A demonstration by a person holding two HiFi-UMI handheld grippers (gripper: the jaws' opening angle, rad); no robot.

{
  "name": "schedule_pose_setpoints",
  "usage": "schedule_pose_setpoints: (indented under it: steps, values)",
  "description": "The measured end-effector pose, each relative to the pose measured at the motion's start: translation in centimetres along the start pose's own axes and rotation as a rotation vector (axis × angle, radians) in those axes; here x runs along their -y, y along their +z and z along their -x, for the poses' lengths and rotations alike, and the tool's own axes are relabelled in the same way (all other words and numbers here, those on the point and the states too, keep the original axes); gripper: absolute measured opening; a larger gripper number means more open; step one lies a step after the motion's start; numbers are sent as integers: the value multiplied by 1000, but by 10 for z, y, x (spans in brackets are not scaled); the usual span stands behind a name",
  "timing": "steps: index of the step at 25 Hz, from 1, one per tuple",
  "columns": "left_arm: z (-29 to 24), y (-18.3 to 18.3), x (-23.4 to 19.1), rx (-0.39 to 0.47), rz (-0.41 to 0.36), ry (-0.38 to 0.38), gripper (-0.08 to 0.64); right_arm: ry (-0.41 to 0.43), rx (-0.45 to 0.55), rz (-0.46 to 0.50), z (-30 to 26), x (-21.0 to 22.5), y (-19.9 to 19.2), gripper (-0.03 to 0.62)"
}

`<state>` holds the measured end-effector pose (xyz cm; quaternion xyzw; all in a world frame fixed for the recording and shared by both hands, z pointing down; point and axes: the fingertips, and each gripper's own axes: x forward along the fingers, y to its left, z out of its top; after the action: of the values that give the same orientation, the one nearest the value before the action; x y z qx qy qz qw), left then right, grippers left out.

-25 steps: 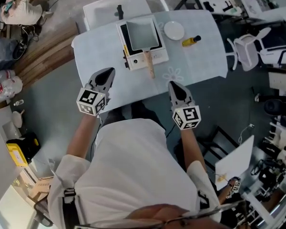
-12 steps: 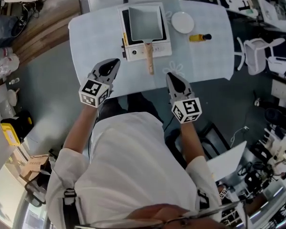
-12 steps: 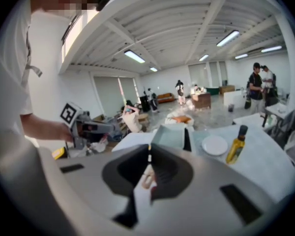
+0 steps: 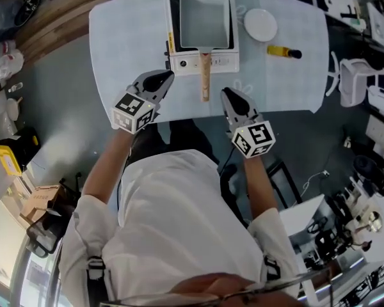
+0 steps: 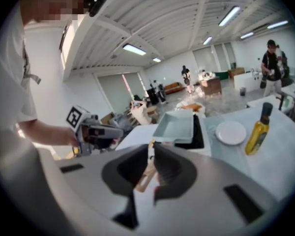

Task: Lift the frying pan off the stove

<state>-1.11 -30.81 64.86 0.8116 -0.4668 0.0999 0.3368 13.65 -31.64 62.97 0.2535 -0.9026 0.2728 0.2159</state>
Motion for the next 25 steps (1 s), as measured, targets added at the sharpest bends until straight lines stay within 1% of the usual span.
schedule_pose_setpoints:
  steps: [4,8,10,11,13,15,20,25]
  values:
    - [-19,-13,-10,-36,6,16,34,28,-40,-31,-17,13,-13,42]
    - [-40,-24,-10,-51,57,-30,34,69,-89,-56,-30,22,-27,93]
    - [-50,-29,-8,-53,112,-65,38,98,-109,-83,-35,23,-33,111]
    - [-55,-32,-7,-55,148,-85,52,116,-120,-101,-39,23,-37,124]
    - [-66,-37,-7,-66,222,-122,107,153,-148,-138,-45,23,-44,145]
    - [-76,-43,-6,-83,288,-153,136,189,-174,-172,-52,21,-51,159]
    - [-96,-54,-4,-136,421,-210,210,260,-238,-214,-69,16,-67,197]
    - [-115,-54,-2,-160,556,-280,257,333,-280,-270,-79,16,-75,223]
